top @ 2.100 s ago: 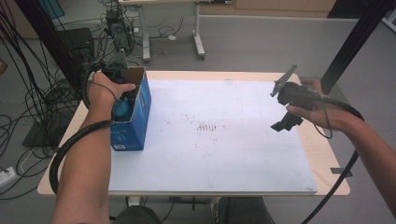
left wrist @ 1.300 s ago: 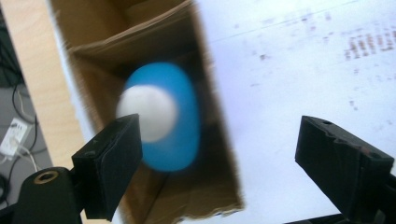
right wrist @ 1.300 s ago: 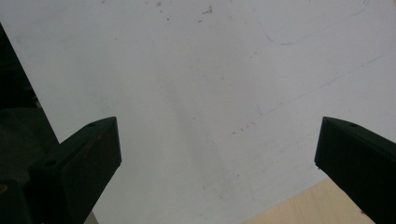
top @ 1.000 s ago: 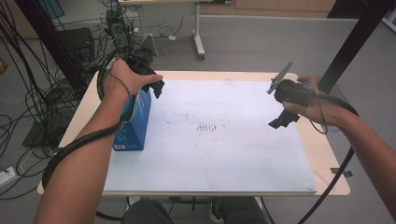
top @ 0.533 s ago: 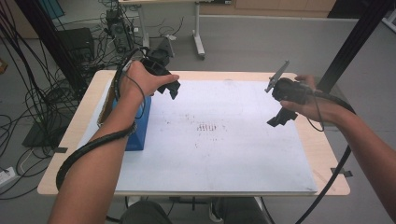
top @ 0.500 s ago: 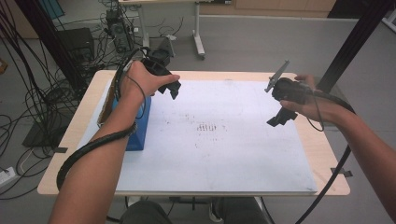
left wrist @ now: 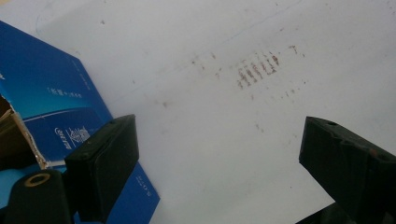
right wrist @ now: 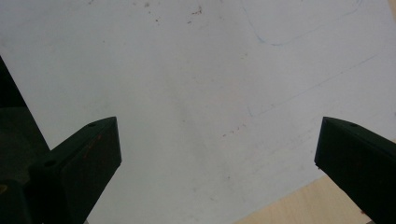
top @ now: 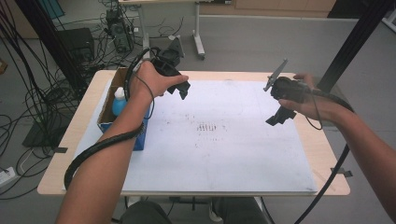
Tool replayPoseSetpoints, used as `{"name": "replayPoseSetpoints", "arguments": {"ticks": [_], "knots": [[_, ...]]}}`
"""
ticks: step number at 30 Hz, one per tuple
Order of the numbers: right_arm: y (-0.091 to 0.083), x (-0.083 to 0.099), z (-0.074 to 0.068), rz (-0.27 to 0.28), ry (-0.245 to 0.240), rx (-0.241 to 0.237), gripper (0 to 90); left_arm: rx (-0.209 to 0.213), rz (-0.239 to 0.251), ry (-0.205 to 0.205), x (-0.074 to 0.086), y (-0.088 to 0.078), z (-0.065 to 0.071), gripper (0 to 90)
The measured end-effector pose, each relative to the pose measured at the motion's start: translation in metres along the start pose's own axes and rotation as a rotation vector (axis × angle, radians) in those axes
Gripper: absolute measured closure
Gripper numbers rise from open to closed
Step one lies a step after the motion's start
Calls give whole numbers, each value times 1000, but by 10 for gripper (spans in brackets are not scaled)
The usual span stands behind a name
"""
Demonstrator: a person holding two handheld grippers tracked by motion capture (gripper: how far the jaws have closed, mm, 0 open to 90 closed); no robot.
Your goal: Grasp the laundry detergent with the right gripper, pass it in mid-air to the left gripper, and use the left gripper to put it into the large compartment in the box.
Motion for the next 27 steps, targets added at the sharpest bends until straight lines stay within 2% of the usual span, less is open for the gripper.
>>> {"name": "replayPoseSetpoints", "arguments": {"ticks": [27], "knots": [[1,0,1,6,-1,-2,3,8,8,15,-4,-1,4,127]]}}
Point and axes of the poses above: each handheld gripper's, and its own axes: y roughly forward along the jaws, x roughly out of its underside, z roughly to its right, the point moved 7 cm from there along y, roughly forward along the jaws, and after that the axes turned 13 degrees about -z, right-handed, at the moved point
